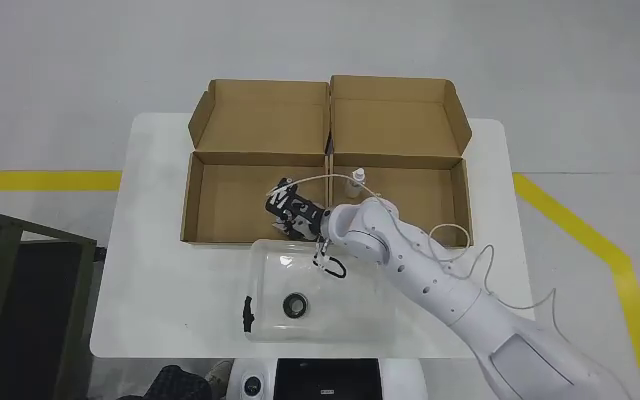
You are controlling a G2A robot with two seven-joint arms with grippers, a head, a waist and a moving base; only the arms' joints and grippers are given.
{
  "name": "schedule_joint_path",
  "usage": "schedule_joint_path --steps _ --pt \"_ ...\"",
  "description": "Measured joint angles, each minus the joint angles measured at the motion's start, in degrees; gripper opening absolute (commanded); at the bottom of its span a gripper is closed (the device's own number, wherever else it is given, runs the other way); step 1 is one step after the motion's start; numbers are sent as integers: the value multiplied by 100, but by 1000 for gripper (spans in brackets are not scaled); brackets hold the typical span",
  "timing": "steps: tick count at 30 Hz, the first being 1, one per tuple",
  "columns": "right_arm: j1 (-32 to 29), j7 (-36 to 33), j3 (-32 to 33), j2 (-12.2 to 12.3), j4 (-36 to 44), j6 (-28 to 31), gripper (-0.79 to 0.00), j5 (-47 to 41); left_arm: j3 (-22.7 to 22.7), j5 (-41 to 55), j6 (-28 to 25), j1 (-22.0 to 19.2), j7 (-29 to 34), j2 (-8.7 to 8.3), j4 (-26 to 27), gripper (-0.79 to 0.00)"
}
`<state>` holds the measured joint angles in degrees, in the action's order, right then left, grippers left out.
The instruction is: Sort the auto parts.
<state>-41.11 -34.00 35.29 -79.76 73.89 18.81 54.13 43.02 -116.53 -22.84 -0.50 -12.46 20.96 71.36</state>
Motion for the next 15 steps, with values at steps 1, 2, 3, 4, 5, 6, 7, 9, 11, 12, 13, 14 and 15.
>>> schedule_joint_path --steps 1,2,3,4,5,6,7,9,11,12,13,14,15 --pt "-1 -5 7 -8 -11 3 -456 9 0 0 0 0 0 0 0 0" --pt "-3 -4 16 -14 -18 4 -456 16 0 0 0 0 0 0 0 0" --pt "-7 4 28 -17 -21 5 -453 21 0 0 0 0 0 0 0 0" --pt "-16 19 49 -20 -12 6 -446 33 0 0 0 0 0 0 0 0" --pt "-26 31 67 -20 9 5 -440 50 0 0 0 0 0 0 0 0" --pt "-41 44 87 -19 44 5 -437 68 0 0 0 0 0 0 0 0" --pt "-68 62 117 -12 104 7 -431 100 0 0 0 0 0 0 0 0" --pt "-122 81 174 7 228 7 -431 169 0 0 0 0 0 0 0 0" --pt "-210 102 264 40 425 8 -428 256 0 0 0 0 0 0 0 0" --pt "-257 108 309 58 525 8 -428 294 0 0 0 0 0 0 0 0" --pt "-328 116 376 85 670 22 -428 331 0 0 0 0 0 0 0 0" --pt "-385 117 431 107 788 35 -425 366 0 0 0 0 0 0 0 0" --pt "-445 117 487 131 916 48 -425 412 0 0 0 0 0 0 0 0"
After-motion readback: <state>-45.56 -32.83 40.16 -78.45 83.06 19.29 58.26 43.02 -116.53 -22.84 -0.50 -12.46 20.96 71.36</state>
